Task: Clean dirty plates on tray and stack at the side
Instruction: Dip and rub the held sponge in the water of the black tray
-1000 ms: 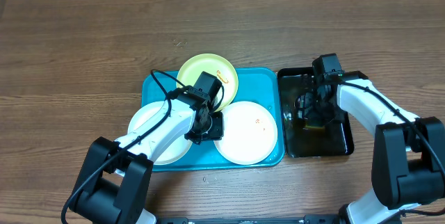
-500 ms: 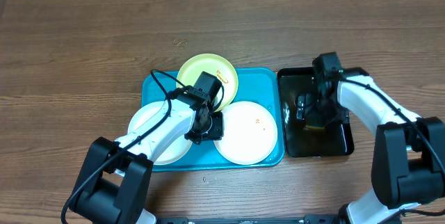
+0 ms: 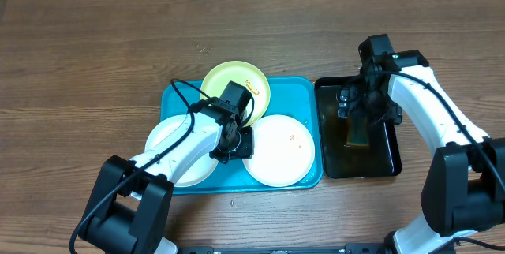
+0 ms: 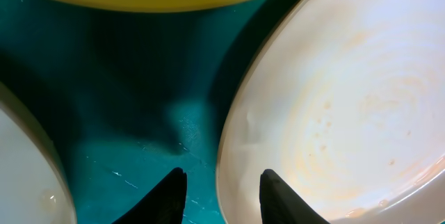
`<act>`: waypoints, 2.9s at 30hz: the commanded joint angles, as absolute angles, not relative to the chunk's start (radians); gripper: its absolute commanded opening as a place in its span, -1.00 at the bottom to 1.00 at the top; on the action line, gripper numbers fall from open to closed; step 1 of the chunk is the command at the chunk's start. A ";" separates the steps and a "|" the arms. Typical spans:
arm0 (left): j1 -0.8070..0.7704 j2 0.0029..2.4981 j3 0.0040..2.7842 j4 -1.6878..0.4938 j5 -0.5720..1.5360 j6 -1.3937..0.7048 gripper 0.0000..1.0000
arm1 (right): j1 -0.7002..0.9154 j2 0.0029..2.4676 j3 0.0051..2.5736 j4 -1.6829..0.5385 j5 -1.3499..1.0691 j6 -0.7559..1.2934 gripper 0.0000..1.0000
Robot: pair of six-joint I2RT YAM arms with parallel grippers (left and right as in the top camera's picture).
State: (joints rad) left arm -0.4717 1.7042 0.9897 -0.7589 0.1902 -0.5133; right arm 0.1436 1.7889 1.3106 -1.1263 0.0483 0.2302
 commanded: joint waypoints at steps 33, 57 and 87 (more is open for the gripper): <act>-0.478 1.715 0.998 -0.759 0.185 -0.494 -0.26 | 0.138 1.784 1.118 -0.906 0.039 0.267 0.78; -0.478 1.715 0.998 -0.759 0.185 -0.494 -0.25 | 0.137 1.784 1.050 -0.805 0.039 0.267 0.41; -0.478 1.715 0.998 -0.758 0.184 -0.494 -0.25 | 0.137 1.784 1.168 -0.906 0.044 0.266 -0.92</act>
State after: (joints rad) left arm -0.4717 1.7042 0.9897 -0.7586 0.1902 -0.5133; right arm 0.1436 1.7889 1.1255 -0.8925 0.0410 0.2642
